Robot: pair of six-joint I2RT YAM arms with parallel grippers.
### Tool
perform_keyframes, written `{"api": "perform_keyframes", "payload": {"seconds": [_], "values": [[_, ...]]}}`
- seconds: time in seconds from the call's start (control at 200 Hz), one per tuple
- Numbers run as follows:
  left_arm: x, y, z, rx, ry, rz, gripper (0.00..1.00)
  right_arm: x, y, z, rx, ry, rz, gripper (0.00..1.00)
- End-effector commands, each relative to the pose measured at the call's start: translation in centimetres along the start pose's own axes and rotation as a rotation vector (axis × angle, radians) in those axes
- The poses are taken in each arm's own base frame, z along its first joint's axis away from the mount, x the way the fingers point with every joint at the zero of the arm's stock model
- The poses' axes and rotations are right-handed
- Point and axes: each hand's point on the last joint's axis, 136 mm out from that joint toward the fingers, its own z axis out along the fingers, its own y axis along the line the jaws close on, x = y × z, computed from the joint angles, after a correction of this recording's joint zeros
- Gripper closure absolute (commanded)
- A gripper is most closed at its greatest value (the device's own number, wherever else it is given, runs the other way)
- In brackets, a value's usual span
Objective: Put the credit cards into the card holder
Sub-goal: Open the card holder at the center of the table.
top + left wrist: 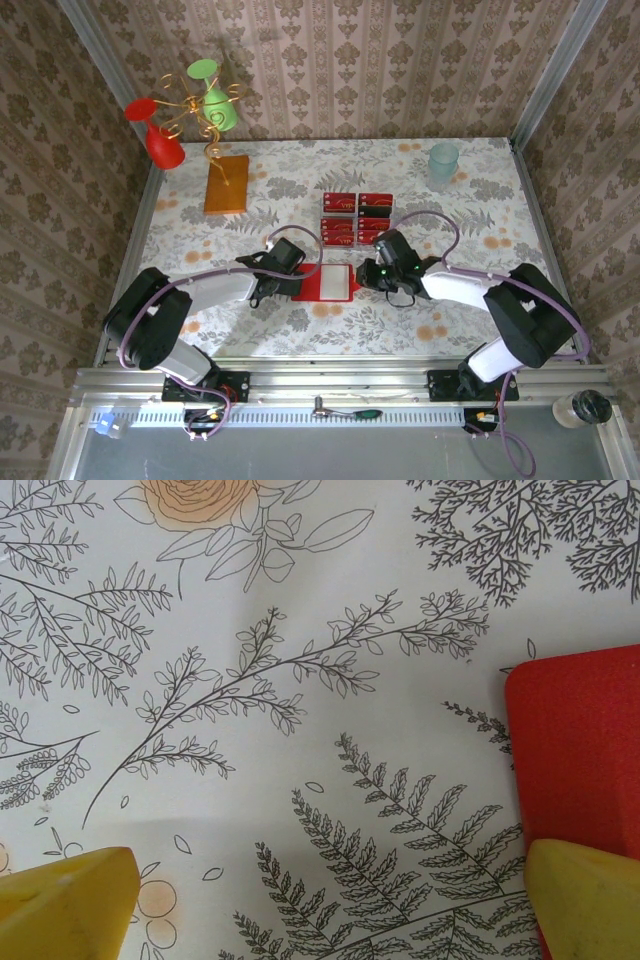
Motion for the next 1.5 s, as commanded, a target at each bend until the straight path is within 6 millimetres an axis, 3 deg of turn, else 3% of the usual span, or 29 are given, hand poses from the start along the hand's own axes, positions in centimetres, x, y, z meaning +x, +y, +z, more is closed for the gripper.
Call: {"api": "perform_keyframes", "payload": {"seconds": [0.0,0.235,0.37,0.58,0.775,0.97,1.2,1.495], "values": [[0.5,0.7,0.3,-0.033,0.005,0.001,0.00,-0.4,3.5,-0.7,-0.050,0.027,-0.077,0.86],[0.4,0.8,0.3,-0.035,-0.003,-0.001,0.00,-0.7,7.9,2.1,-0.106,0.066,-0.114,0.90],[0.2,0.8,0.1,-0.029,-0.011,-0.006,0.00,-0.4,9.2,4.5,-0.112,0.096,-0.115,0.91],[-0.2,1.0,-0.4,-0.025,-0.022,-0.021,0.00,0.4,9.4,7.9,-0.117,0.151,-0.087,0.94],[-1.0,0.9,-1.6,0.001,-0.050,-0.053,0.00,1.2,8.0,9.5,-0.085,0.175,-0.052,0.97],[-1.9,0.0,-2.7,0.052,-0.085,-0.104,0.00,1.6,7.6,9.7,-0.088,0.175,-0.028,0.98],[-0.2,-1.0,-1.6,0.002,-0.054,-0.111,0.00,1.7,7.5,9.3,-0.101,0.163,-0.011,0.98],[2.1,0.4,-0.4,-0.070,-0.031,-0.143,0.00,0.1,7.5,5.9,-0.113,0.097,-0.006,0.98]]}}
